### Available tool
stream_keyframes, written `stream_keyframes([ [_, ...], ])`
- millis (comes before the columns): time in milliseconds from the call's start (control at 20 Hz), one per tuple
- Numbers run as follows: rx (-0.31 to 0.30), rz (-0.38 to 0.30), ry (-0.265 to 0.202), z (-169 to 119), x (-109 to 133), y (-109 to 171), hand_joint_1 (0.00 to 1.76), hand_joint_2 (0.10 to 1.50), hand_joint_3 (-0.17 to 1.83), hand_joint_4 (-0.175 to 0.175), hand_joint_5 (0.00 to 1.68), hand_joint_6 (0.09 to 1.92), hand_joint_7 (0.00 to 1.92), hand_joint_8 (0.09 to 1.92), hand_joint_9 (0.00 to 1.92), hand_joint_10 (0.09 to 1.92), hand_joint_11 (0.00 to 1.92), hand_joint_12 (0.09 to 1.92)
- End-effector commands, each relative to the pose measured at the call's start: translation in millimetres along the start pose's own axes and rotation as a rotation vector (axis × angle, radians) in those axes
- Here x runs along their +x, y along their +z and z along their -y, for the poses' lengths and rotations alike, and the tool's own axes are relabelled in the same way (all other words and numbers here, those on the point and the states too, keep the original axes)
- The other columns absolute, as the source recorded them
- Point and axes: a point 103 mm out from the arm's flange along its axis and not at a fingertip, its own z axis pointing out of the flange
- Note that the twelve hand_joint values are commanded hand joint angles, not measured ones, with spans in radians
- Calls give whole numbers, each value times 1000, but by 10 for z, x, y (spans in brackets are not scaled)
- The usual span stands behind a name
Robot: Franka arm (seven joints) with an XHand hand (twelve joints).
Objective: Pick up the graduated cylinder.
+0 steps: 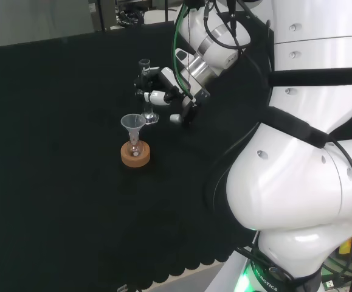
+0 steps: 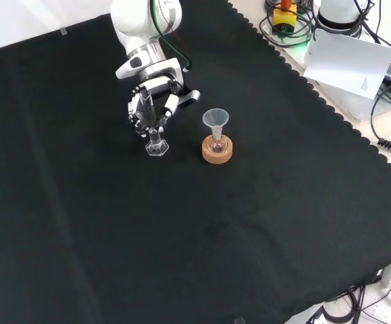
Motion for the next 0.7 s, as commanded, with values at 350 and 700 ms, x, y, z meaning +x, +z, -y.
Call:
stream_keyframes([
  [350, 195, 233, 42, 3, 121, -399, 1235, 1161, 4, -175, 871, 1142, 913, 1119, 1384, 106, 1187, 840],
  [700, 214, 289, 50, 65, 252, -570, 1244, 1153, -1, -175, 891, 1113, 925, 1116, 1405, 98, 1199, 847],
])
